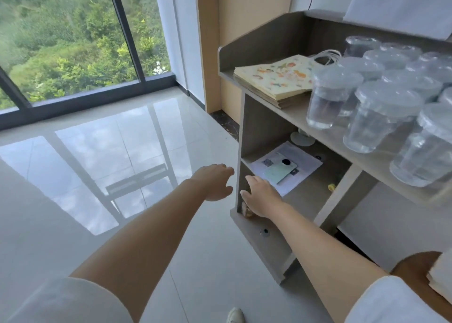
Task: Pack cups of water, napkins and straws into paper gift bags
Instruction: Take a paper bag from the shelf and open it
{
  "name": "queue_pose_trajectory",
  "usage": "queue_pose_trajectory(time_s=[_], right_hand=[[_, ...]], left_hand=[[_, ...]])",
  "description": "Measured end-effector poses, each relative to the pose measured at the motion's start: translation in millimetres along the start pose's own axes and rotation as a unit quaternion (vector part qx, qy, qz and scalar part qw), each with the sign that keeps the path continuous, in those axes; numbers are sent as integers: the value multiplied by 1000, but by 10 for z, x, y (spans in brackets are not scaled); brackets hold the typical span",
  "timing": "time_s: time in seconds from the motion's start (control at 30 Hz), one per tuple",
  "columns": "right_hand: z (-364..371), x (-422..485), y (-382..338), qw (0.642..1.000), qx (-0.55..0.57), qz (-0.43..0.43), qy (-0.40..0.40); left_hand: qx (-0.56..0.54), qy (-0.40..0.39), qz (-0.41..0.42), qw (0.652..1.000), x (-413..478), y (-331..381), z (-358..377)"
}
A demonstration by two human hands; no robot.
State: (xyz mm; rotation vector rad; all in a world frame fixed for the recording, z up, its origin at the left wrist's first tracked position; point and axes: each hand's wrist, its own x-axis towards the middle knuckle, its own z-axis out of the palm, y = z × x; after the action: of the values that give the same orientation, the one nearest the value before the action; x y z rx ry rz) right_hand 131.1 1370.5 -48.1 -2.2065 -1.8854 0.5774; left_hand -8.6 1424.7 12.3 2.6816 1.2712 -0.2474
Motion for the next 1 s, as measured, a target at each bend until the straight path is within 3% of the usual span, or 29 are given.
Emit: queue_pose_trajectory(time_s=[0.23, 0.6, 0.77, 0.9, 1.0], right_hand=[[-622, 964, -171, 993, 16, -44, 107], [-1364, 1792, -442, 944, 50, -63, 321], [-1652, 2191, -483, 915, 27, 53, 398], [-1780, 2331, -405, 905, -22, 204, 372], [-1842, 2321, -330, 874, -4, 350, 338]], left_hand=[[-100, 170, 34, 980, 871, -375, -881], [-103, 235, 145, 956, 2208, -796, -1476], [-56, 215, 243, 944, 2858, -854, -1684], [-37, 171, 310, 935, 3241, -873, -1767], [-14, 122, 336, 934, 3440, -852, -1787]])
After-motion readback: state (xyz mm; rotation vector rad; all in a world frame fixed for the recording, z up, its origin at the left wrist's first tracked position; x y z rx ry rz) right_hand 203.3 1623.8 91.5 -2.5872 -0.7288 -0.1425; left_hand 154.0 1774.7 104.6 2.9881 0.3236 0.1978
